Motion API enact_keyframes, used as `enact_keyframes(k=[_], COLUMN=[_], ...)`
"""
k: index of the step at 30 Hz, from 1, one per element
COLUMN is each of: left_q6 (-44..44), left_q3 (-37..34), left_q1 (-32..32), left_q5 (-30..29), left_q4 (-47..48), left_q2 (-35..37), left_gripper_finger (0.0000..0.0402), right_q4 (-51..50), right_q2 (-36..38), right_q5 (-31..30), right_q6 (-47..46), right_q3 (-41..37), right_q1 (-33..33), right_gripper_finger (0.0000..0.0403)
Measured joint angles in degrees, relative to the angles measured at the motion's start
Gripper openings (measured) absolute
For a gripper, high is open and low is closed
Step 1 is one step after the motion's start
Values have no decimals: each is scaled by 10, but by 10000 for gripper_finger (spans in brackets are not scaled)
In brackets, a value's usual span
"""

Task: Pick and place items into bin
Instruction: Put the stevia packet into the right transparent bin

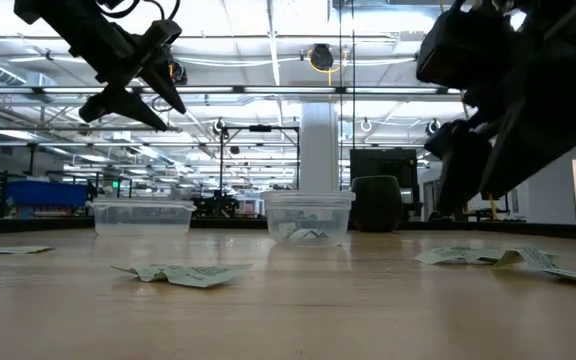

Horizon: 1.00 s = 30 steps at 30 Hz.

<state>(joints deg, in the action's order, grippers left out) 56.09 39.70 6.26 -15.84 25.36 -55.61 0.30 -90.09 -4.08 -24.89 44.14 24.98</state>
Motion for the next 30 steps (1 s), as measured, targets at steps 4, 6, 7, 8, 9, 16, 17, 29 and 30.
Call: enact_keyframes(k=[4,6,7,8,9,16,17,29,30], left_q6=[1,1,1,1,1,0,0,-6,-9], left_q3=[0,0,0,0,0,0,0,0,0], left_q1=[0,0,0,0,0,0,0,0,0], left_q5=[21,24,25,25,25,25,25,23,23], left_q4=[0,0,0,-1,-2,-4,-4,-4,-4], left_q2=[0,0,0,0,0,0,0,0,0], left_gripper_finger=[198,198,198,198,198,198,198,198,198], right_q4=[25,24,19,19,19,17,16,12,12], right_q2=[-37,-53,-60,-66,-70,-79,-79,-79,-78], right_q5=[-48,-52,-53,-55,-54,-60,-61,-78,-80], right_q6=[7,-2,-6,-7,-8,-12,-10,1,1], right_q3=[0,0,0,0,1,2,2,1,1], right_q1=[8,10,10,10,10,10,10,8,9], right_gripper_finger=[267,267,266,266,264,238,231,142,134])
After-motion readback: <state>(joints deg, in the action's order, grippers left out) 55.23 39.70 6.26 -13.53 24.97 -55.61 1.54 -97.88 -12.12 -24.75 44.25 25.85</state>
